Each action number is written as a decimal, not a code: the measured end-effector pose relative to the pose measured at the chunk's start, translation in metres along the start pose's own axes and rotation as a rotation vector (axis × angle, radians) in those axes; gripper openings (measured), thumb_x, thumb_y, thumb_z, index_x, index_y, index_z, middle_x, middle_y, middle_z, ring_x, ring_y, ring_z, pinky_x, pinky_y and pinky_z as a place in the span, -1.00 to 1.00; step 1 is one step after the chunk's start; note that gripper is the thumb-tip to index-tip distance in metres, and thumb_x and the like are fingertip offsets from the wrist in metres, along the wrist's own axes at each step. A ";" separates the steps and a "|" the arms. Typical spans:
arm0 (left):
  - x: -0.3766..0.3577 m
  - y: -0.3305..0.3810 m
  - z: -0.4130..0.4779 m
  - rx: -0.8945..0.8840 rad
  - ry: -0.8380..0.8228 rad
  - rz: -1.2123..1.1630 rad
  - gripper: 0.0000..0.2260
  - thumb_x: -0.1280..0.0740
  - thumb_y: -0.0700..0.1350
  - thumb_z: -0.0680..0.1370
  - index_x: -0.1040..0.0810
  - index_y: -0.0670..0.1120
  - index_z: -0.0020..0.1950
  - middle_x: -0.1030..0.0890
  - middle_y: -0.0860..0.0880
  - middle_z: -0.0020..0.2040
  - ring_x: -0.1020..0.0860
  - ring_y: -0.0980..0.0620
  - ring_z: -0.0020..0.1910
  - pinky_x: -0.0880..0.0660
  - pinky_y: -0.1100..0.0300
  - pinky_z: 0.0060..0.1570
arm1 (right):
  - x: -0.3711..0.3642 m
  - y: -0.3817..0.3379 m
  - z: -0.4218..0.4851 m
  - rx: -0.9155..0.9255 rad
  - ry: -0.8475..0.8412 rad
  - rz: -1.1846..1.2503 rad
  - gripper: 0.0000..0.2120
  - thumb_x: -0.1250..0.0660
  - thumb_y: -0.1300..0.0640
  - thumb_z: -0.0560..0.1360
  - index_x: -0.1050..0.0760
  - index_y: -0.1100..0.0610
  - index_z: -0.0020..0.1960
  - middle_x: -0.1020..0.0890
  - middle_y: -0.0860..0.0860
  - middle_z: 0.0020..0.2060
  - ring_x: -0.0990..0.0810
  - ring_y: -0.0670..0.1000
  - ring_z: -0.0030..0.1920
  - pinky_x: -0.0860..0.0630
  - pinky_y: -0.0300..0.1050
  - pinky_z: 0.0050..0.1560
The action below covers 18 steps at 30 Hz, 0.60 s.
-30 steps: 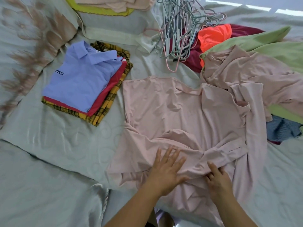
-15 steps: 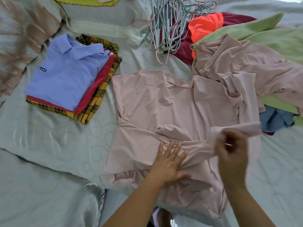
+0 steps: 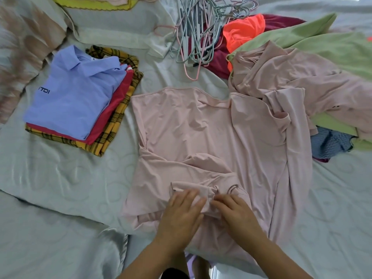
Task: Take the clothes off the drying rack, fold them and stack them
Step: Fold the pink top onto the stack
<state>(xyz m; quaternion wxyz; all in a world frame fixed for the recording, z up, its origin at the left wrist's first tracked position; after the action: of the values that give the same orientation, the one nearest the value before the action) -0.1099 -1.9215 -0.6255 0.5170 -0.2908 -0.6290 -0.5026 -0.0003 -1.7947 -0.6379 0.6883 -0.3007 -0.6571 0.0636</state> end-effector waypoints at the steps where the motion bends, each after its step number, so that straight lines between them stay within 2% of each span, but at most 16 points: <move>1: -0.003 -0.002 0.010 0.013 -0.021 0.038 -0.71 -0.14 0.03 0.51 -0.40 0.03 0.21 -0.55 -0.05 0.22 -0.48 -0.05 0.21 -0.28 0.06 0.21 | 0.003 0.001 0.002 -0.052 0.040 0.018 -0.69 -0.16 0.11 0.41 -0.60 0.12 0.02 -0.61 -0.01 -0.01 -0.45 -0.03 -0.01 -0.53 -0.16 -0.14; 3: -0.003 -0.014 0.027 0.142 -0.014 0.061 -0.71 -0.19 0.05 0.50 -0.42 -0.03 0.16 -0.53 -0.10 0.17 -0.48 -0.10 0.16 -0.32 0.03 0.17 | 0.009 0.013 0.004 -0.329 0.123 0.191 -0.72 -0.10 0.10 0.52 -0.51 0.06 0.12 -0.50 -0.13 0.07 -0.38 -0.11 0.02 -0.48 -0.14 0.01; 4: 0.001 -0.023 0.034 0.304 0.004 0.032 -0.70 -0.29 0.04 0.47 -0.45 -0.09 0.11 -0.54 -0.13 0.10 -0.50 -0.14 0.09 -0.38 0.00 0.09 | 0.009 0.021 0.004 -0.457 0.133 0.266 -0.76 -0.09 0.10 0.57 -0.45 0.04 0.16 -0.41 -0.18 0.08 -0.36 -0.15 0.03 -0.45 -0.14 0.08; 6: 0.010 -0.042 0.041 0.727 -0.028 -0.073 -0.67 -0.42 0.05 0.42 -0.47 -0.17 -0.03 -0.54 -0.17 -0.03 -0.52 -0.19 -0.03 -0.46 0.00 -0.07 | 0.010 0.033 0.008 -0.612 0.166 0.370 -0.79 -0.12 0.14 0.60 -0.41 0.12 0.20 -0.32 -0.12 0.07 -0.39 -0.09 0.01 -0.41 -0.13 0.07; 7: 0.010 -0.048 0.040 0.899 -0.091 -0.167 -0.69 -0.40 0.07 0.44 -0.45 -0.15 -0.10 -0.53 -0.14 -0.07 -0.51 -0.17 -0.05 -0.44 0.03 -0.08 | 0.010 0.039 0.012 -0.662 0.164 0.419 -0.78 -0.16 0.17 0.59 -0.41 0.17 0.21 -0.34 -0.06 0.05 -0.42 -0.05 -0.02 -0.38 -0.16 0.03; 8: 0.008 -0.052 0.038 0.997 -0.108 -0.269 -0.72 -0.38 0.07 0.47 -0.43 -0.13 -0.16 -0.53 -0.10 -0.11 -0.51 -0.15 -0.07 -0.41 0.06 -0.09 | 0.010 0.044 0.016 -0.697 0.151 0.466 -0.76 -0.20 0.21 0.57 -0.41 0.19 0.22 -0.38 -0.01 0.03 -0.44 -0.03 -0.04 -0.33 -0.23 -0.01; 10: 0.008 -0.052 0.036 1.014 -0.039 -0.424 -0.78 -0.35 -0.03 0.51 -0.40 -0.08 -0.25 -0.53 -0.02 -0.23 -0.52 -0.06 -0.17 -0.39 0.15 -0.19 | 0.010 0.050 0.025 -0.755 0.096 0.537 -0.73 -0.28 0.23 0.52 -0.44 0.19 0.22 -0.45 0.07 0.01 -0.47 -0.02 -0.09 -0.29 -0.31 -0.08; 13: 0.029 -0.045 0.033 0.976 0.240 -0.630 -0.77 -0.31 -0.17 0.55 -0.36 -0.02 -0.28 -0.46 0.04 -0.32 -0.42 0.18 -0.35 -0.33 0.41 -0.34 | 0.012 0.050 0.023 -0.778 0.081 0.550 -0.64 -0.38 0.20 0.47 -0.41 0.15 0.23 -0.44 0.07 0.04 -0.45 -0.12 -0.21 -0.34 -0.21 -0.09; 15: 0.041 -0.040 0.029 0.961 0.408 -0.728 -0.81 -0.26 -0.19 0.57 -0.36 -0.04 -0.22 -0.44 0.02 -0.29 -0.43 0.23 -0.34 -0.35 0.45 -0.32 | 0.010 0.045 0.017 -0.702 0.043 0.454 -0.62 -0.42 0.16 0.43 -0.40 0.14 0.20 -0.38 -0.01 0.03 -0.49 -0.02 -0.18 -0.38 -0.12 -0.15; 18: 0.042 -0.039 0.022 1.007 0.465 -0.711 -0.88 -0.18 -0.17 0.60 -0.34 -0.08 -0.14 -0.42 0.03 -0.24 -0.43 0.23 -0.29 -0.36 0.50 -0.29 | 0.006 0.038 0.010 -0.606 0.006 0.317 -0.70 -0.44 0.11 0.41 -0.44 0.14 0.07 -0.34 -0.07 -0.02 -0.51 0.04 -0.17 -0.39 -0.12 -0.24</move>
<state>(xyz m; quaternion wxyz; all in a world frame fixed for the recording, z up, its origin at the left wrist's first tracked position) -0.1650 -1.9202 -0.5983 0.5149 0.3282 -0.7168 -0.3368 0.0024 -1.7575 -0.6522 0.5513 -0.5901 -0.5891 -0.0293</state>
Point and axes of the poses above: each hand's wrist, its own z-axis towards the middle knuckle, its own x-axis out of the back of the hand, y = z × x, the point moved 3 cm from there along z, towards the middle knuckle
